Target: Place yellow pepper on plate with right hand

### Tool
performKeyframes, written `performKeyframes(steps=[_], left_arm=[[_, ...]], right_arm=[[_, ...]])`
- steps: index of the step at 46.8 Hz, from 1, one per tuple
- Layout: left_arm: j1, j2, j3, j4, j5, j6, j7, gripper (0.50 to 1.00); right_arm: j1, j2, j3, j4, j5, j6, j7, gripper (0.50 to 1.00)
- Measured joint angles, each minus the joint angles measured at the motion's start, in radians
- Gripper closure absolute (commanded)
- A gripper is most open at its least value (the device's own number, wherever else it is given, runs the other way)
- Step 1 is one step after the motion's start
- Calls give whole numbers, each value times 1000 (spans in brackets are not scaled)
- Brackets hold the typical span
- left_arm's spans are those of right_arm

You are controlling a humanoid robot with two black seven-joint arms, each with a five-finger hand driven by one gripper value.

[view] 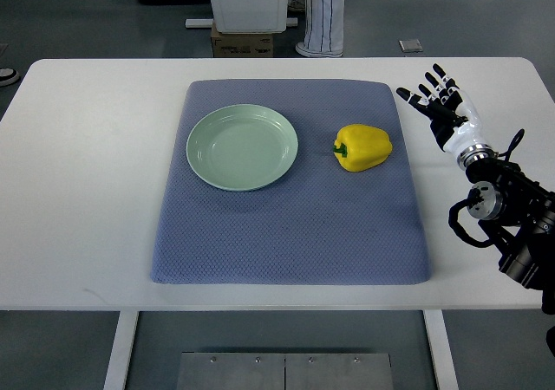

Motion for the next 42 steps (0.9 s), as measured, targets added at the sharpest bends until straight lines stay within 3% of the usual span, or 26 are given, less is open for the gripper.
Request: performKeyframes(steps=[26, 42], left_arm=[[0, 0, 0, 0, 0, 0, 0, 500], [0, 0, 0, 0, 0, 0, 0, 500]], right_arm=[[7, -9, -21, 29, -31, 26, 1, 500], [62, -93, -123, 160, -239, 48, 35, 500]])
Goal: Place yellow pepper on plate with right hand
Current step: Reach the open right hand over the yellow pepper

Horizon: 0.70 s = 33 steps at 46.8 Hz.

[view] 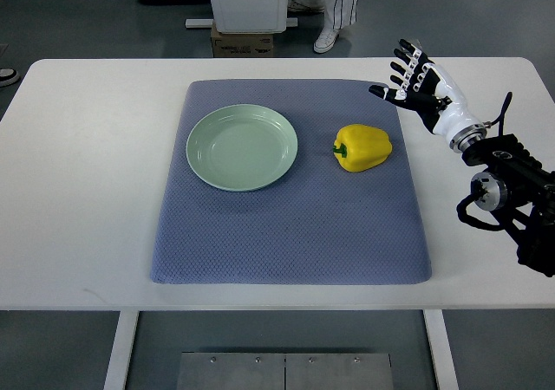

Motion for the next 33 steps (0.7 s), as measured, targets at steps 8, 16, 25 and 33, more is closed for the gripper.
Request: performKeyframes(steps=[8, 16, 25, 33], left_arm=[[0, 0, 0, 0, 0, 0, 0, 500], [0, 0, 0, 0, 0, 0, 0, 500], [0, 0, 0, 0, 0, 0, 0, 500], [0, 0, 0, 0, 0, 0, 0, 500]], right_arm=[[25, -38, -84, 22, -141, 14, 56, 500], [67, -62, -220, 23, -227, 16, 126, 500], [128, -80, -341, 22, -307, 8, 168, 500], [181, -85, -461, 18, -317, -10, 169, 502]])
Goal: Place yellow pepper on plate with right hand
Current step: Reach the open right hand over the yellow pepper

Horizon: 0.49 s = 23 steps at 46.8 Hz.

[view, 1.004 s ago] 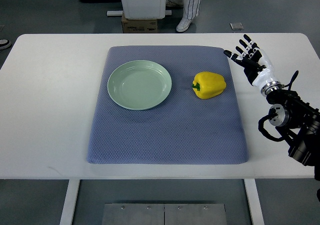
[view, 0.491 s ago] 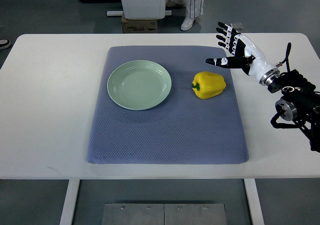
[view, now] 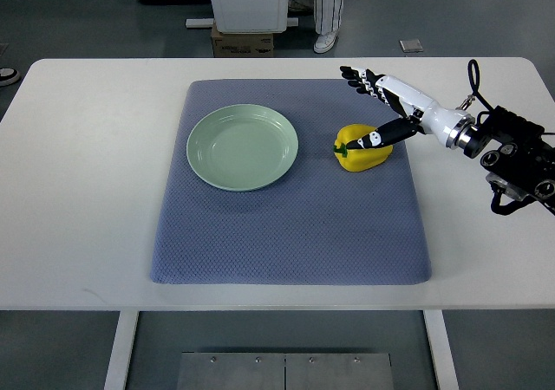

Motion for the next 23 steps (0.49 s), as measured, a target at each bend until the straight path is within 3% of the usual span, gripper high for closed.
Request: performKeyframes(steps=[13, 23], left_arm=[[0, 0, 0, 0, 0, 0, 0, 500], [0, 0, 0, 0, 0, 0, 0, 500]], right_arm=[[78, 2, -221, -9, -10, -96, 0, 502], [95, 7, -274, -10, -12, -102, 0, 502]])
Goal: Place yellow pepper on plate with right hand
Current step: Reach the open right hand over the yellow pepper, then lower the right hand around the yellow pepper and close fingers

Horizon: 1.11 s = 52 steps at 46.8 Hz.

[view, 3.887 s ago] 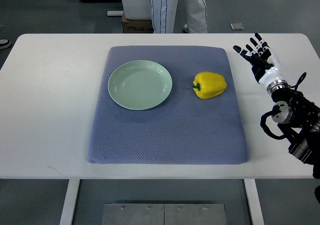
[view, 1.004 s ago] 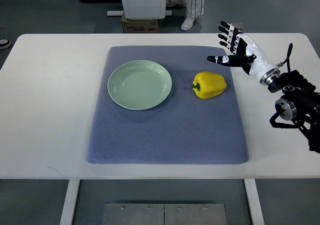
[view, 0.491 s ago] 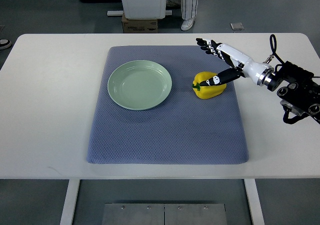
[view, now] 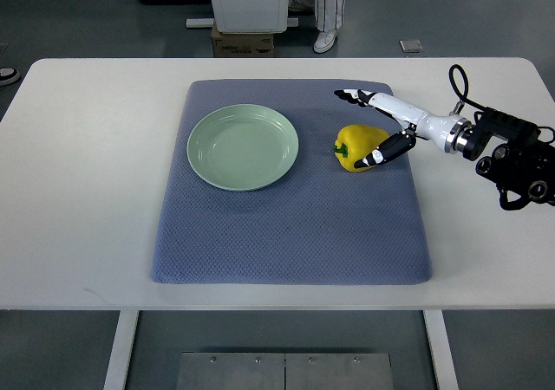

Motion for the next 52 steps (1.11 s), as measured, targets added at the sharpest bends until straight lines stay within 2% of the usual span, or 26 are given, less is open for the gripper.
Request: performKeyframes(steps=[23, 52], left_arm=[[0, 0, 0, 0, 0, 0, 0, 500], [0, 0, 0, 0, 0, 0, 0, 500]], right_arm=[[33, 65, -105, -85, 0, -1, 0, 502], [38, 99, -198, -137, 0, -3, 0, 507]])
